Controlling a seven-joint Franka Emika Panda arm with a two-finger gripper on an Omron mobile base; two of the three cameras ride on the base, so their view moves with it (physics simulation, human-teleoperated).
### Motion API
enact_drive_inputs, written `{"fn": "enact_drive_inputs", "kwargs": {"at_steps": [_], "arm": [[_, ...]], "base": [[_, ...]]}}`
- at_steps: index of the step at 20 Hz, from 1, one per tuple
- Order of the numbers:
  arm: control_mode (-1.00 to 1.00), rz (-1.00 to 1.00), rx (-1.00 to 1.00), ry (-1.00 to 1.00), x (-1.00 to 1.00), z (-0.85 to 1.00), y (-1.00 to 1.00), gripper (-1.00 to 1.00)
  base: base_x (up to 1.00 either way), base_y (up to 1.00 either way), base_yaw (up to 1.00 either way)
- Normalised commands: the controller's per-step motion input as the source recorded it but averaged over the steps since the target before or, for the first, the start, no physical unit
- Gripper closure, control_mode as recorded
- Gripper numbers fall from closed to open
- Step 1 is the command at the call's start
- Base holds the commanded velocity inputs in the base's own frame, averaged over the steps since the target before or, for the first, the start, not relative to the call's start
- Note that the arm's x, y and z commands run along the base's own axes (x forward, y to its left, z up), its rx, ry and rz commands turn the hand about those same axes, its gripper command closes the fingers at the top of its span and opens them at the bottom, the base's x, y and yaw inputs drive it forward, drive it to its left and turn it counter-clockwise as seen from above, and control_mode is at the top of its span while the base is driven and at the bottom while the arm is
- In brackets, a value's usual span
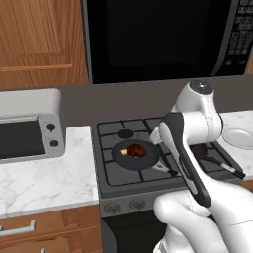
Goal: Place one of the steaks on the plate and the other in the bowl. Then place the bowl in the fridge.
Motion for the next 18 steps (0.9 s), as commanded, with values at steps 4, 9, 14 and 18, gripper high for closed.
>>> {"fn": "enact_drive_inputs", "kwargs": {"at_steps": [4,9,14,18], "arm": [[-1.00,0.04,0.00,0.14,0.42,-0.39,0.05,-1.00],[-1.00,0.02,-0.01,0.01,0.41,-0.33,0.12,-1.00],[-1.00,0.01,-0.01,0.02,0.35,-0.51,0.16,-1.00],[-1.00,0.04,0.00,0.07,0.42,-0.48,0.04,-1.00]], "base": [[0.00,0.00,0.00],[0.00,0.00,0.00],[0.00,0.00,0.00],[0.00,0.00,0.00]]}}
